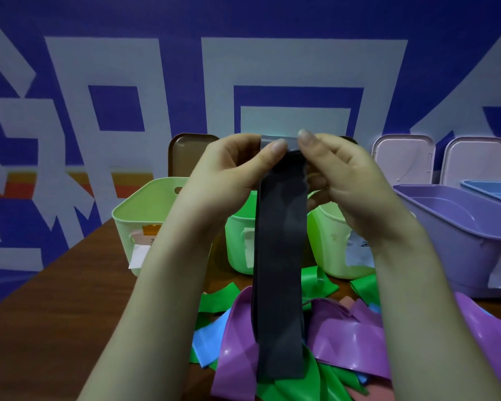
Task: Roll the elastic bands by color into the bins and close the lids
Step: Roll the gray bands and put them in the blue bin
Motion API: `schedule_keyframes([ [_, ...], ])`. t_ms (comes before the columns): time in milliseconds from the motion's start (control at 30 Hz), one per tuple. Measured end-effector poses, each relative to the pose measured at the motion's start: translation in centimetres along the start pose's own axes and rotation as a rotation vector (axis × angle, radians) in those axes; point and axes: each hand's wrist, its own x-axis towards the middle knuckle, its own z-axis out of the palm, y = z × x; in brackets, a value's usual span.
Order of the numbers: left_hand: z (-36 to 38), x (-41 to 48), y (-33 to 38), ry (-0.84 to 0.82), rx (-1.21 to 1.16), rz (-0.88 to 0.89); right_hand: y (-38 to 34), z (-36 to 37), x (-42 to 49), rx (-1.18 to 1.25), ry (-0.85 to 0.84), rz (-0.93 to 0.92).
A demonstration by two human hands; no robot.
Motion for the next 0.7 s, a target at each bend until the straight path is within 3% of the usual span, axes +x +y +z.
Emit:
schedule_keyframes([
  [267,-0.2,-0.2,0.3,0.001,-0.024,0.094,0.3,-0.9,-0.2,0.112,-0.077,-0.012],
  [433,0.3,-0.4,0.6,0.029,-0.059,0.131,0.5,-1.3,-0.2,0.173,-0.034,-0.080],
  [567,0.2,-0.3,0.5,0.024,-0.135,0.099,0.3,-1.7,-0.4,0.144,-0.041,-0.141],
  [700,-0.2,-0.3,0.6,-0.092,-0.155,-0.006,-0.1,-1.7,-0.7,0.105,-0.031,-0.218],
])
